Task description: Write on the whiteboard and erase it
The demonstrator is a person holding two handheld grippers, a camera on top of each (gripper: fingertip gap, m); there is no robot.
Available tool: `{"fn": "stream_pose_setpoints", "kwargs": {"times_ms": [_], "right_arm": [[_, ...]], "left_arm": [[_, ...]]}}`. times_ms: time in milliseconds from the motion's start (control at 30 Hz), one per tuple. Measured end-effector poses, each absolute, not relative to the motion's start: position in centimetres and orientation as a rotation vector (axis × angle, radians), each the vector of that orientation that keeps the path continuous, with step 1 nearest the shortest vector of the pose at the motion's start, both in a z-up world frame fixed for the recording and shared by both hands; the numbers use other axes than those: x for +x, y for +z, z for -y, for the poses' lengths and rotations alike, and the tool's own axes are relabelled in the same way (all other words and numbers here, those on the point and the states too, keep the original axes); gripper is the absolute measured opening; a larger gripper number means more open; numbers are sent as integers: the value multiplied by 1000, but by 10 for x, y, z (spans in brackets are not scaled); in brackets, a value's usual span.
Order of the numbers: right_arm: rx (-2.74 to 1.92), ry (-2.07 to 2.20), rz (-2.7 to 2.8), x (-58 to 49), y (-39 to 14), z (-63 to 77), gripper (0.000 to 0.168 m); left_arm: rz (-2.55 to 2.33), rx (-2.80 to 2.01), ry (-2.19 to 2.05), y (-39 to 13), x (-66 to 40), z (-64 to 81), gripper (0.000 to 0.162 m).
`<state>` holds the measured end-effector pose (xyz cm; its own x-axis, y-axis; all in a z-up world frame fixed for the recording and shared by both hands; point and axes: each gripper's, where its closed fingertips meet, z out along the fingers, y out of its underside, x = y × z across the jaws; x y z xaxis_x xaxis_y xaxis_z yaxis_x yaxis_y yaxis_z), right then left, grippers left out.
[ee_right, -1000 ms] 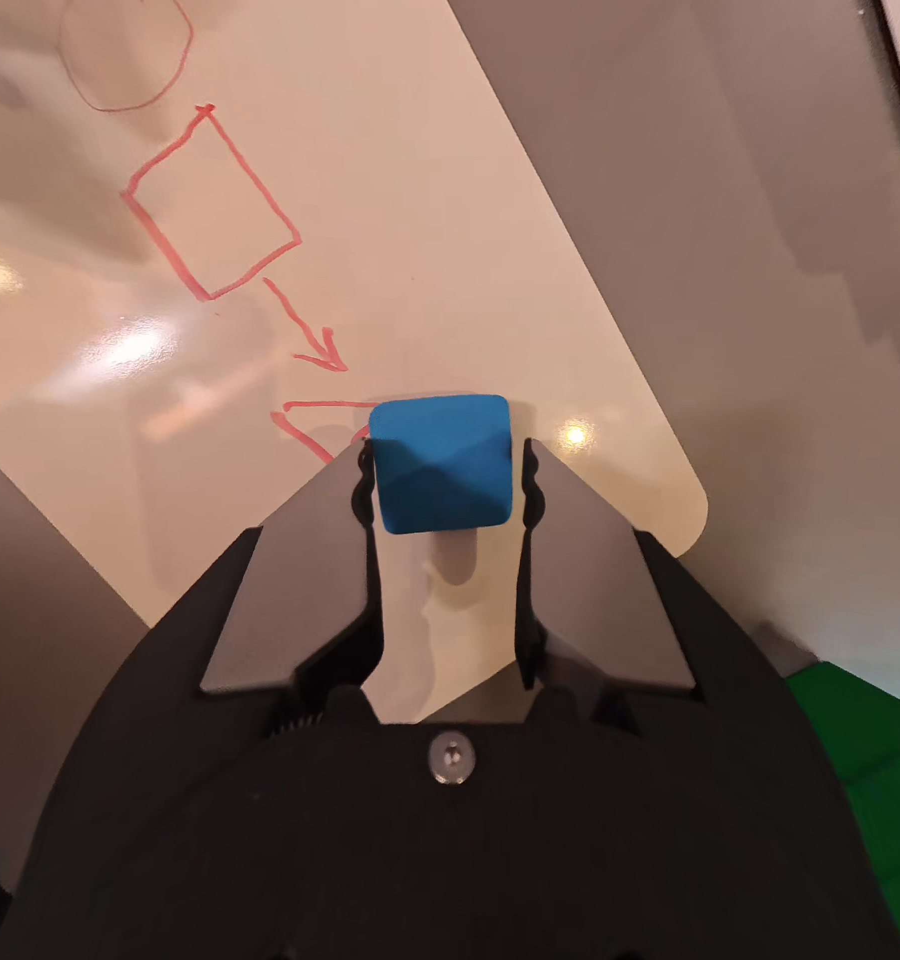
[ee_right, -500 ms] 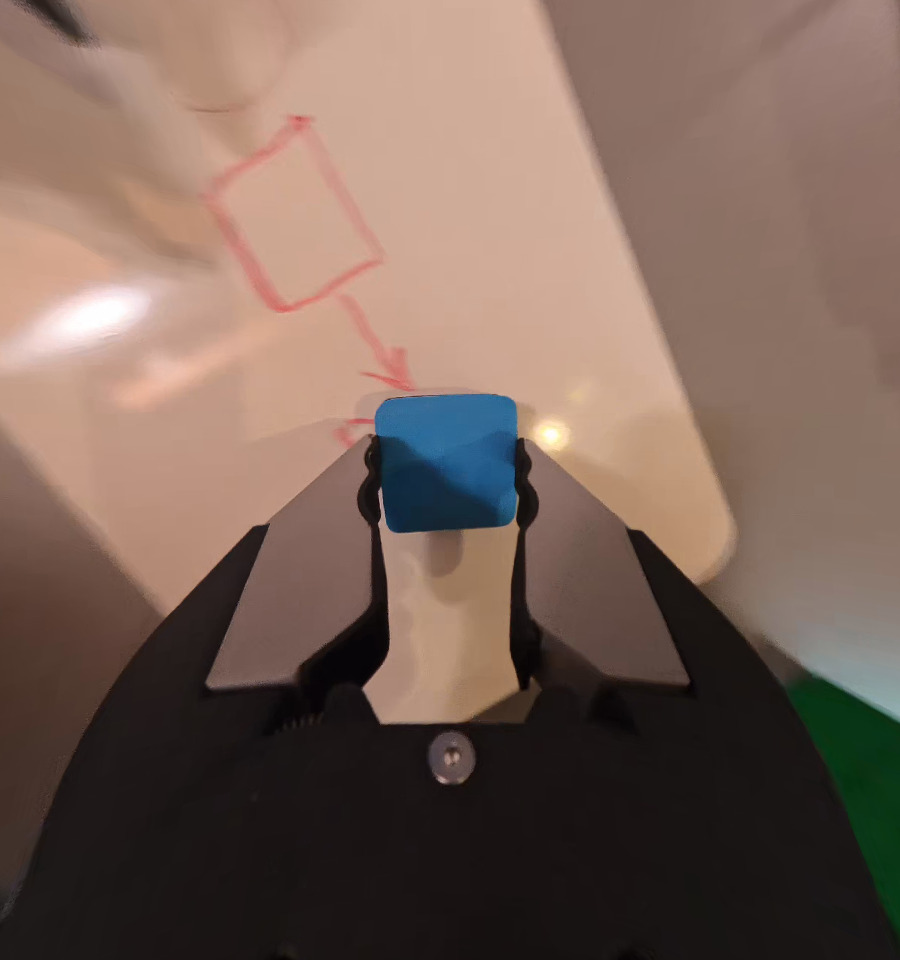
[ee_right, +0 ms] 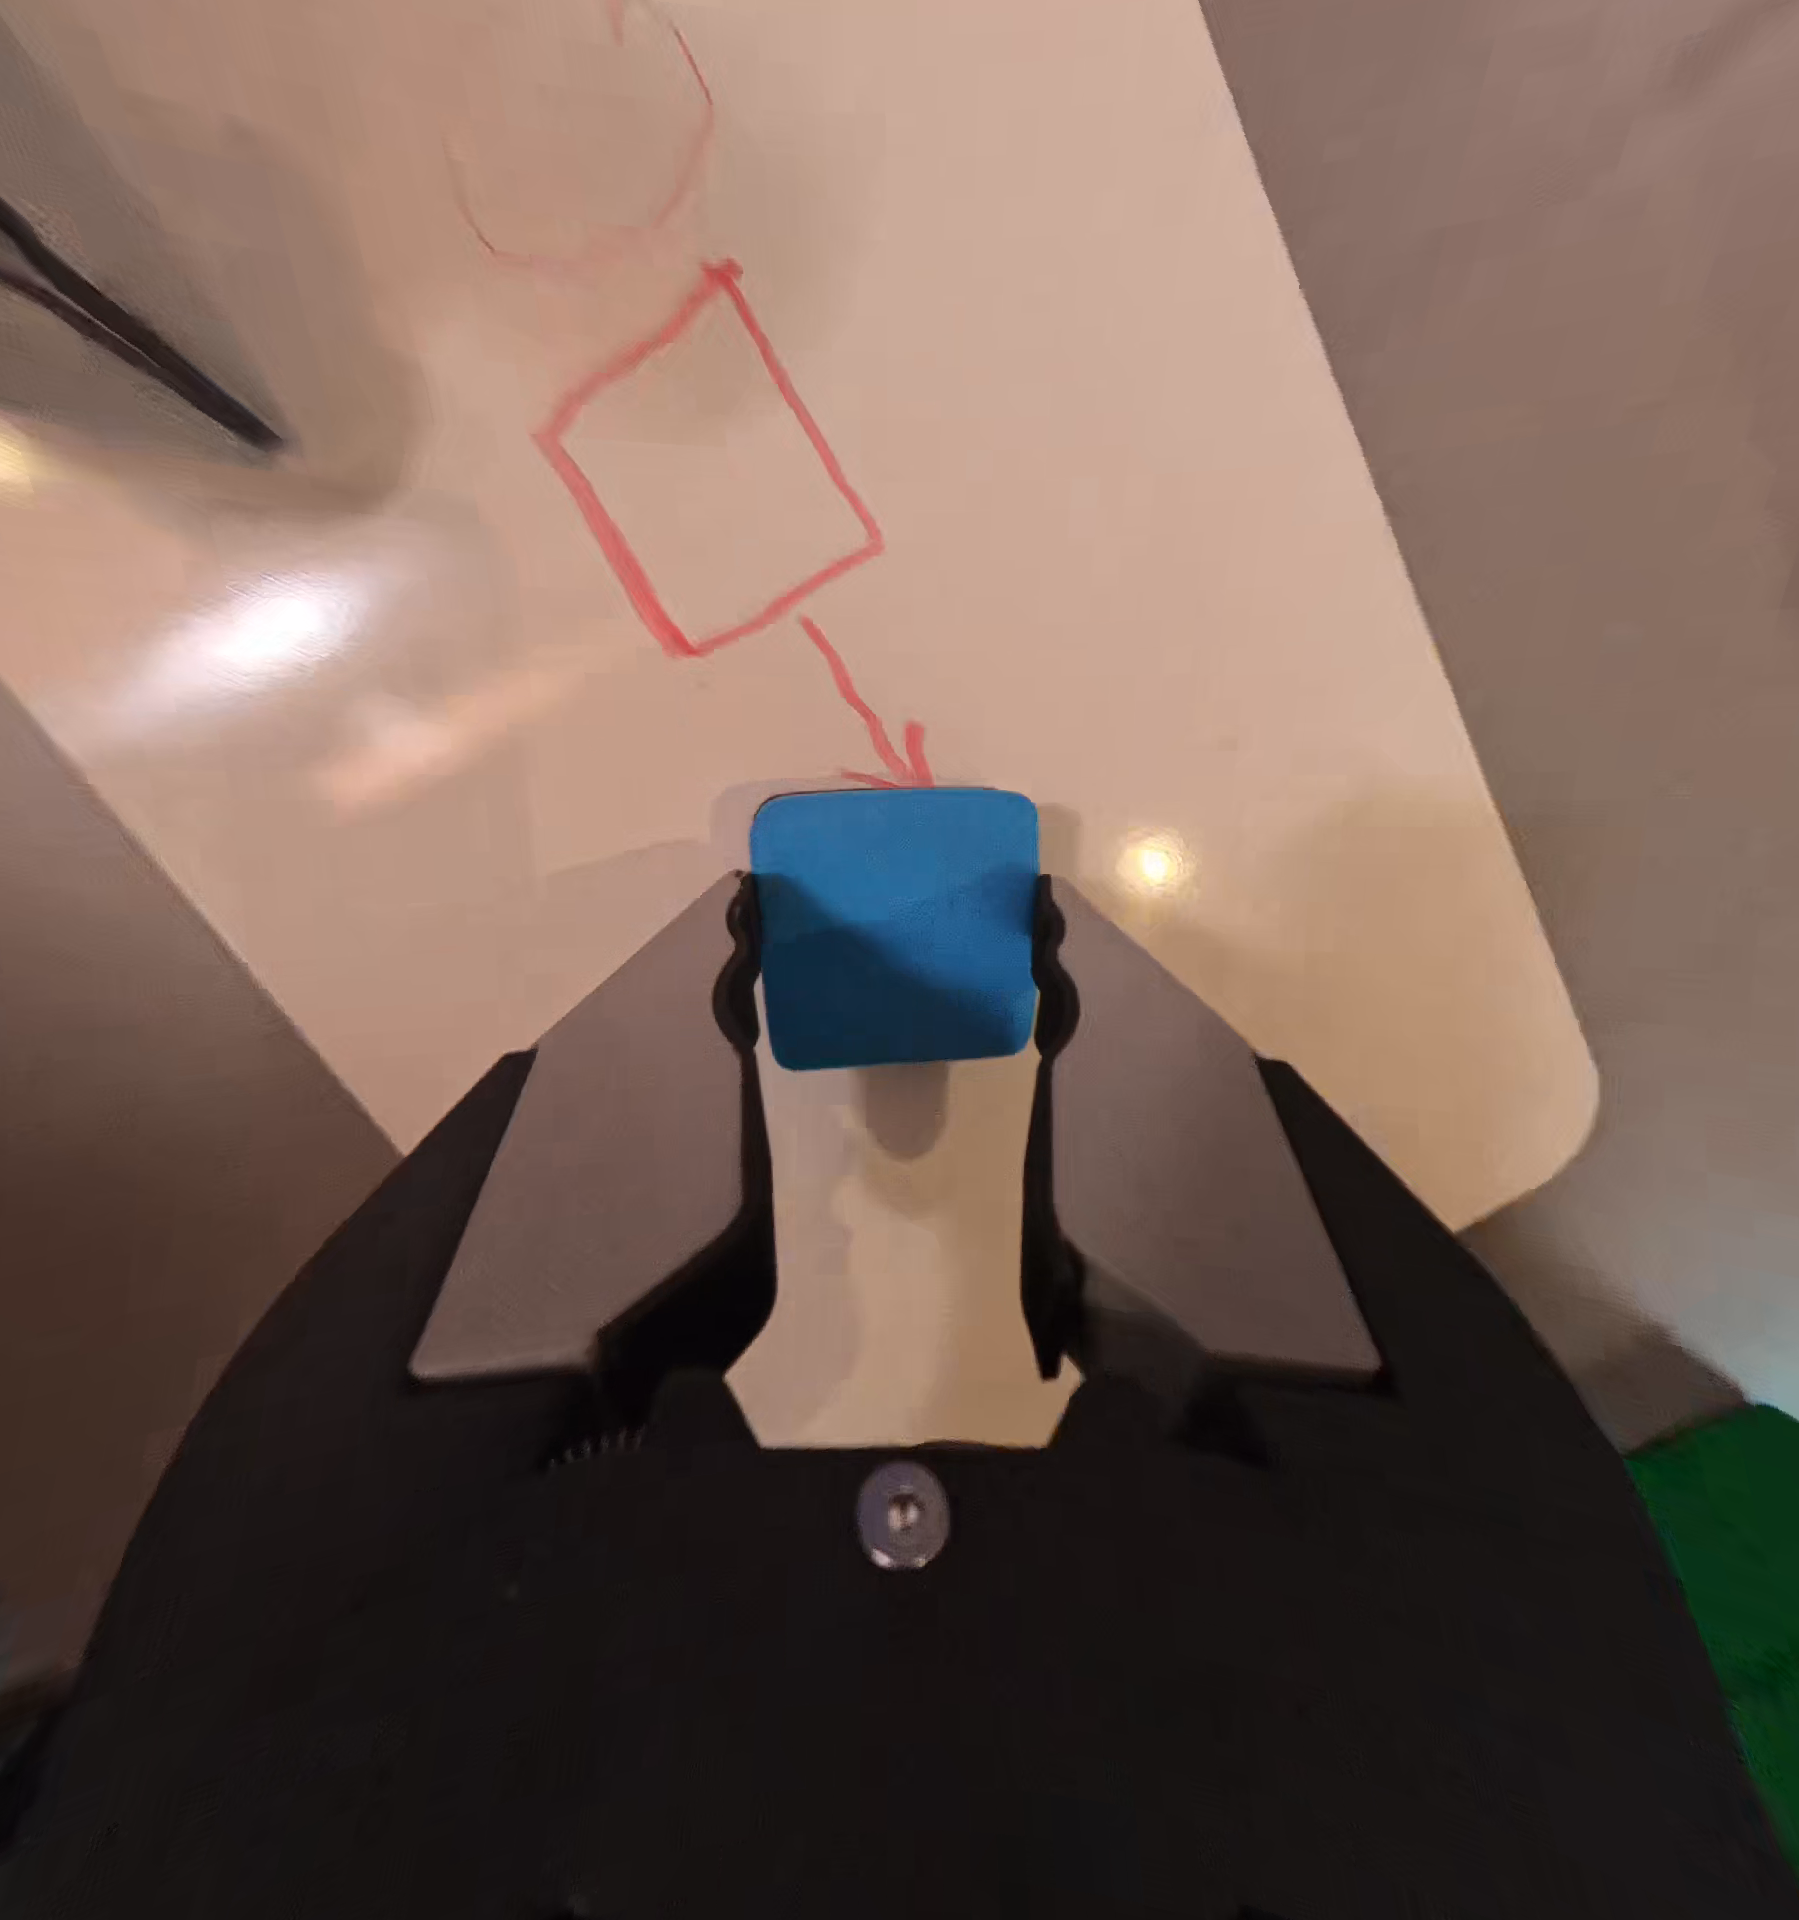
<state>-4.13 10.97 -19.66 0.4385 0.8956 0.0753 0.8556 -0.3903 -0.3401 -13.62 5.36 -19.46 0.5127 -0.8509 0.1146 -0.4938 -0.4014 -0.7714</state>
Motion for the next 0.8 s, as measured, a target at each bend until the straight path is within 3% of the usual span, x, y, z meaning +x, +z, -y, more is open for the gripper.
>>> {"fn": "stream_pose_setpoints", "kwargs": {"times_ms": [100, 200, 300, 367, 467, 567, 667, 733, 800], "right_arm": [[-2359, -233, 1380, -7, -193, -146, 50], [-2384, 229, 1491, -48, -196, -103, 50], [-2367, -223, 1350, -8, -194, -146, 50], [-2387, 254, 1465, -49, -198, -103, 50], [-2410, -196, 1357, -9, -196, -136, 50], [-2479, 325, 1476, -52, -198, -90, 50], [-2494, -155, 1333, -11, -198, -133, 51], [-2503, 206, 1483, -43, -201, -95, 51], [-2483, 13, 1474, -31, -202, -106, 51]], "left_arm": [[-1141, -2073, -614, -200, -137, -52, 0], [-1132, -2083, -640, -200, -139, -52, 0], [-1133, -2083, -637, -200, -139, -52, 0], [-1133, -2082, -634, -200, -139, -52, 0], [-1130, -2085, -644, -200, -139, -52, 0], [-1130, -2085, -643, -200, -139, -52, 0], [-1128, -2087, -650, -200, -138, -52, 0], [-1130, -2086, -653, -200, -138, -52, 0], [-1131, -2087, -657, -200, -138, -51, 0]]}}
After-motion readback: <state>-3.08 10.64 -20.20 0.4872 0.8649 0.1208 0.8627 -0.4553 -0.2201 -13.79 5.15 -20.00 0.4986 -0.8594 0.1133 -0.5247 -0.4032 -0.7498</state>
